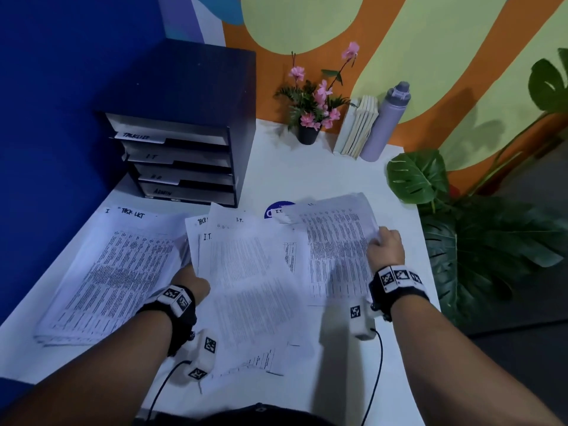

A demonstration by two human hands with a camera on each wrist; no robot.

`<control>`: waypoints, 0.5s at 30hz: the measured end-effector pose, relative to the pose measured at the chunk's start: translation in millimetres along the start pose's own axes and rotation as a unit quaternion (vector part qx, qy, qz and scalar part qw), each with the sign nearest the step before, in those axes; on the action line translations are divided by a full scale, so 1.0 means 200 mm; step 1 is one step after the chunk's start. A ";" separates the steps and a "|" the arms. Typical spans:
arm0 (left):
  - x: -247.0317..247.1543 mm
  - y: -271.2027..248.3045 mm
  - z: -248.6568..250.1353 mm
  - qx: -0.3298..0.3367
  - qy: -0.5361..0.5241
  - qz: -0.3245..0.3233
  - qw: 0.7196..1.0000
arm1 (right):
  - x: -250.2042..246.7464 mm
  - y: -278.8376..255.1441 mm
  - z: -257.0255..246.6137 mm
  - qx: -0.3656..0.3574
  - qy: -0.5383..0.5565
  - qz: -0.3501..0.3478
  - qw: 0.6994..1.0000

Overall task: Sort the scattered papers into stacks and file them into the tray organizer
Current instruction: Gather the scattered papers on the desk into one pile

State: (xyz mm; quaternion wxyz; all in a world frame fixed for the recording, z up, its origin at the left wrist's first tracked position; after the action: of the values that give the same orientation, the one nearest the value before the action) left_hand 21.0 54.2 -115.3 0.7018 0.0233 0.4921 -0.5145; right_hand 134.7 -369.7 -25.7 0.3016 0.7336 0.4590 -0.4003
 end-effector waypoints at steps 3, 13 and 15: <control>-0.02 0.02 -0.04 -0.009 0.012 0.010 1.000 | 0.17 0.03 -0.04 0.002 -0.031 -0.082 0.996; -0.03 -0.01 -0.11 -0.019 0.021 0.002 1.000 | 0.49 -0.11 0.00 0.050 -0.111 -0.175 0.977; -0.03 -0.01 -0.11 -0.022 0.024 -0.001 0.999 | 0.52 -0.13 -0.03 0.035 -0.077 -0.201 0.976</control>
State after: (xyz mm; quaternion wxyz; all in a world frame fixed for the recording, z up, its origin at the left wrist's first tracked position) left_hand 5.3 69.3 -120.7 0.6899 0.0197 0.5196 -0.5036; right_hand 139.9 -310.5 -114.1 0.2240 0.6033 0.5580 -0.5239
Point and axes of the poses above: each hand's wrist, its own y-axis towards the middle knuckle, its own x-axis out of the palm, z = x × y, the point moved 9 cm from there along y, towards the middle knuckle, and after that the axes turned 10 degrees about z, right-handed, at the moved point
